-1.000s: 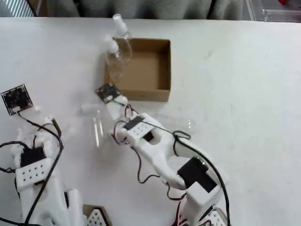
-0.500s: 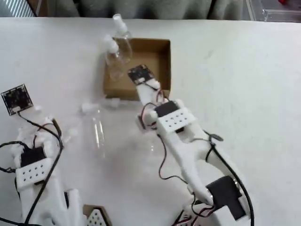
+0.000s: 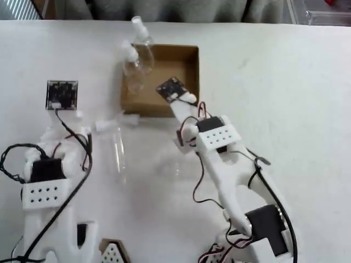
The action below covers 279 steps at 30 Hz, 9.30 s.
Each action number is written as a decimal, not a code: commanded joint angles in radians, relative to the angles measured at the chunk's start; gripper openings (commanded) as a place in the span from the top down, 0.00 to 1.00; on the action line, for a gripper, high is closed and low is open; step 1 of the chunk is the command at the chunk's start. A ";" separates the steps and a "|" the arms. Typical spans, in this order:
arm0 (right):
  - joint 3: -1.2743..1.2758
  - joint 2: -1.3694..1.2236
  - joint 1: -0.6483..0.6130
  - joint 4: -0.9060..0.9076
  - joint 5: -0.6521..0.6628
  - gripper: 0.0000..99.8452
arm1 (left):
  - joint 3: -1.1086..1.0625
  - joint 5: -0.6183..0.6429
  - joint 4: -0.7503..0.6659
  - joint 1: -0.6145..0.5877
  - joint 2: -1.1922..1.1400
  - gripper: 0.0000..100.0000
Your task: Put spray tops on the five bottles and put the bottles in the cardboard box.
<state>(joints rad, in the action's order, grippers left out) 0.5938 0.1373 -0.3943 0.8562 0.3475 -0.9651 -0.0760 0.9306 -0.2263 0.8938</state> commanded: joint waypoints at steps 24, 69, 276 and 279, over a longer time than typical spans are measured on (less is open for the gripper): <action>-0.009 0.041 0.016 -0.018 0.020 0.98 | 0.279 -0.012 -0.322 0.367 -0.797 0.97; -0.008 0.041 0.015 -0.018 0.020 0.98 | 0.399 -0.388 -0.107 -0.182 -0.799 0.98; 0.519 0.188 -0.124 -1.050 0.000 0.98 | -0.193 -1.766 -0.190 -0.028 -0.372 0.70; 0.522 0.189 -0.124 -1.050 0.000 0.98 | -0.207 -1.766 -0.222 -0.038 -0.374 0.70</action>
<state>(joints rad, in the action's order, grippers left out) 1.1554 0.2846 -0.5278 -0.1979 0.3506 -1.1692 -1.8558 0.7495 -0.2417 0.5209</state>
